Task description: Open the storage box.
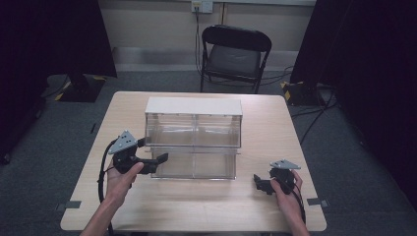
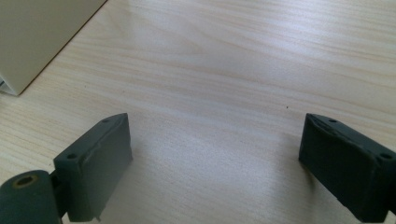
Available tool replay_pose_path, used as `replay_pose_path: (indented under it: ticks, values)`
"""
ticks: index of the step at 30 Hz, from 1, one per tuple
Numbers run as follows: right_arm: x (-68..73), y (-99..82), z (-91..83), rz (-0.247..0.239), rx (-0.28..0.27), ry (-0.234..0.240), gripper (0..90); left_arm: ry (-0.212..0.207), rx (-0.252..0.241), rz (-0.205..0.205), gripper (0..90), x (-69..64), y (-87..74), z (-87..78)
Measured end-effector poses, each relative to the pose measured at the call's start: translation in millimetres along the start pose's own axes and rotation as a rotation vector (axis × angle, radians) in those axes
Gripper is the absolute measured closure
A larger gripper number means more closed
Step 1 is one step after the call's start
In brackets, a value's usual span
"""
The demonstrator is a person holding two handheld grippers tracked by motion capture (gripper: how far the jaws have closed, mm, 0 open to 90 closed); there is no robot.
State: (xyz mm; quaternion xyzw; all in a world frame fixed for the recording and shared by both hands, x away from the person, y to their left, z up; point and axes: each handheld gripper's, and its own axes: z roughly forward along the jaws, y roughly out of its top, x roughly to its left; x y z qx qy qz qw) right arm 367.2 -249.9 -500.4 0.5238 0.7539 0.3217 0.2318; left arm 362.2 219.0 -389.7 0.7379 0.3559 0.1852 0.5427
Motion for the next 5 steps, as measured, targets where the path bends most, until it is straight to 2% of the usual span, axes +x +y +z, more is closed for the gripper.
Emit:
replay_pose_path:
  ticks: [5]
  values:
    - [0.0, 0.0, 0.1, 0.001, 0.0, -0.002, 8.6, -0.003, -0.002, 0.0, 8.6, -0.1, 0.3, 0.4]
